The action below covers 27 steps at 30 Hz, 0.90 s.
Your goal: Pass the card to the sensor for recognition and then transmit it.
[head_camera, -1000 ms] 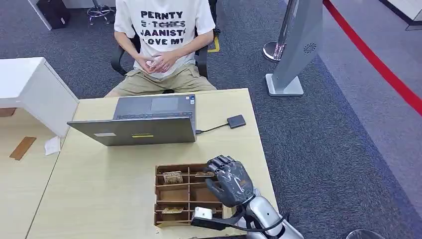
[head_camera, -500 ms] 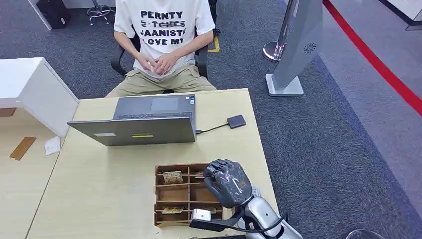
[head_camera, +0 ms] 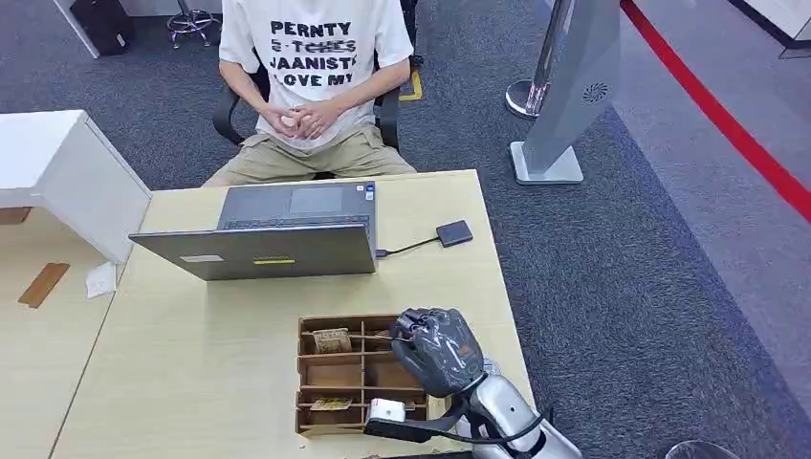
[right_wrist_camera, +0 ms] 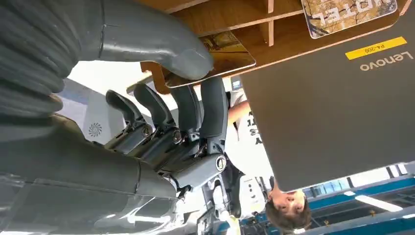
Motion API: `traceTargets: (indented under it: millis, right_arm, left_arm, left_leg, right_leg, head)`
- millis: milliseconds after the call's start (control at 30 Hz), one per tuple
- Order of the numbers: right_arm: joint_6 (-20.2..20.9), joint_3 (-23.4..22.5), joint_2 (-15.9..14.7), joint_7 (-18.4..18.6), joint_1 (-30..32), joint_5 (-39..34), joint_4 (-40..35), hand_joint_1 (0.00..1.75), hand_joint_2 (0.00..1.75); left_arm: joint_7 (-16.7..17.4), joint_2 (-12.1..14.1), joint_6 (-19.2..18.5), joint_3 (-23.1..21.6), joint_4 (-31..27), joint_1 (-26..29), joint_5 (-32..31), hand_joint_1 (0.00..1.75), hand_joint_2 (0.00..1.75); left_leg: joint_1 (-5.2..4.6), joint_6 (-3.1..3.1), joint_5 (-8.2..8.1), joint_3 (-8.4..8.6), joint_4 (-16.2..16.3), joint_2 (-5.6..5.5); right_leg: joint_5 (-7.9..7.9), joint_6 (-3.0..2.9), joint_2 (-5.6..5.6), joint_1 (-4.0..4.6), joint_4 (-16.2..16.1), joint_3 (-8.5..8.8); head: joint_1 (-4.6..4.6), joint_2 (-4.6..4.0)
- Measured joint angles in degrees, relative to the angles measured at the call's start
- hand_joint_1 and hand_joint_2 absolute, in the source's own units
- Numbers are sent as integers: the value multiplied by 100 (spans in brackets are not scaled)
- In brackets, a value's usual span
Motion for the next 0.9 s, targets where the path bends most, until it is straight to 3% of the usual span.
traceTargets:
  millis: [167,433,500,900]
  right_arm:
    - [0,0,0,0,0,0,0,169,175]
    - [2,0,0,0,-15,0,0,148,175]
    - [2,0,0,0,-19,0,0,175,175]
    - [7,4,0,0,-19,-17,-7,175,175]
  left_arm:
    - [0,0,0,0,0,0,0,0,0]
    - [0,0,-2,0,0,0,0,0,0]
    - [0,0,0,0,0,0,0,0,0]
    - [0,0,-2,0,0,0,0,0,0]
  left_leg:
    - [0,0,0,0,0,0]
    - [0,0,0,0,0,0]
    - [0,0,0,0,0,0]
    - [0,0,0,1,0,0]
  right_leg:
    - [0,0,0,0,0,0]
    - [0,0,0,0,0,0]
    - [0,0,0,0,0,0]
    - [0,0,1,0,0,0]
  head:
    - [0,0]
    - [0,0]
    - [0,0]
    - [0,0]
